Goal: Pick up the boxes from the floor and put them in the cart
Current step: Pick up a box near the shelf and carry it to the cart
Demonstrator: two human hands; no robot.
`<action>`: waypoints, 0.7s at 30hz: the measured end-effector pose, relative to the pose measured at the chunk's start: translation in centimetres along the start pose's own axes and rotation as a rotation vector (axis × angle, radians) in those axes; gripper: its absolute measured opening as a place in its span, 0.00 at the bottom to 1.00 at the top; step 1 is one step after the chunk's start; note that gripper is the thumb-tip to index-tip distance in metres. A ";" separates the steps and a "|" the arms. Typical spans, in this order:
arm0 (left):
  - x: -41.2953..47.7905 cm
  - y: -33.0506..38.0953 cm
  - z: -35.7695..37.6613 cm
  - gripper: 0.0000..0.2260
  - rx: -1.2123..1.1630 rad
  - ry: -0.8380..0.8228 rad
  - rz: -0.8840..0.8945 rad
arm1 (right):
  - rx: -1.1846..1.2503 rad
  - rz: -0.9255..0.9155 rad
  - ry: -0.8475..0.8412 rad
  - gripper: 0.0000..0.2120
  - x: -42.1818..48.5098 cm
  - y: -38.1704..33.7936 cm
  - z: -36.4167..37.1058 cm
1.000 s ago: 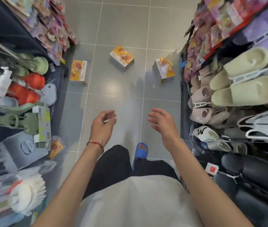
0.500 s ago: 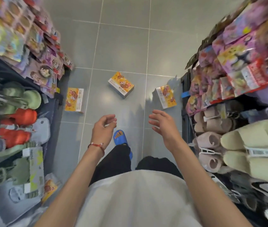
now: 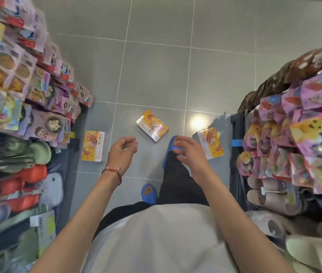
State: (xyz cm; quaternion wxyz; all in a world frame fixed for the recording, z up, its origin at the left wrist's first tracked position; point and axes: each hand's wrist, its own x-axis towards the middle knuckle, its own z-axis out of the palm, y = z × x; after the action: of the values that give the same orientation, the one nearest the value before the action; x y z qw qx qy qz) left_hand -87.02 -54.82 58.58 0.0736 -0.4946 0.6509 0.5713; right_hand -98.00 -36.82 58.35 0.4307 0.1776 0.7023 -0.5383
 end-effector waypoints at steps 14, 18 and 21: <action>20.7 10.4 5.1 0.11 -0.003 -0.071 -0.232 | 0.026 0.266 0.063 0.12 17.7 -10.5 0.2; 27.1 9.8 6.2 0.12 0.080 -0.137 -0.279 | 0.075 0.343 0.154 0.16 21.9 -9.3 1.7; 31.7 8.0 6.9 0.09 0.133 -0.213 -0.347 | 0.189 0.399 0.256 0.20 25.1 -7.7 3.4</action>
State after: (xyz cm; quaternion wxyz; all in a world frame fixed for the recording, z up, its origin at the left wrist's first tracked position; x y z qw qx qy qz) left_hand -111.94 -68.07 40.72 0.2719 -0.5301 0.5808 0.5547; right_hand -116.29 -48.08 42.85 0.4175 0.4189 0.6487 -0.4790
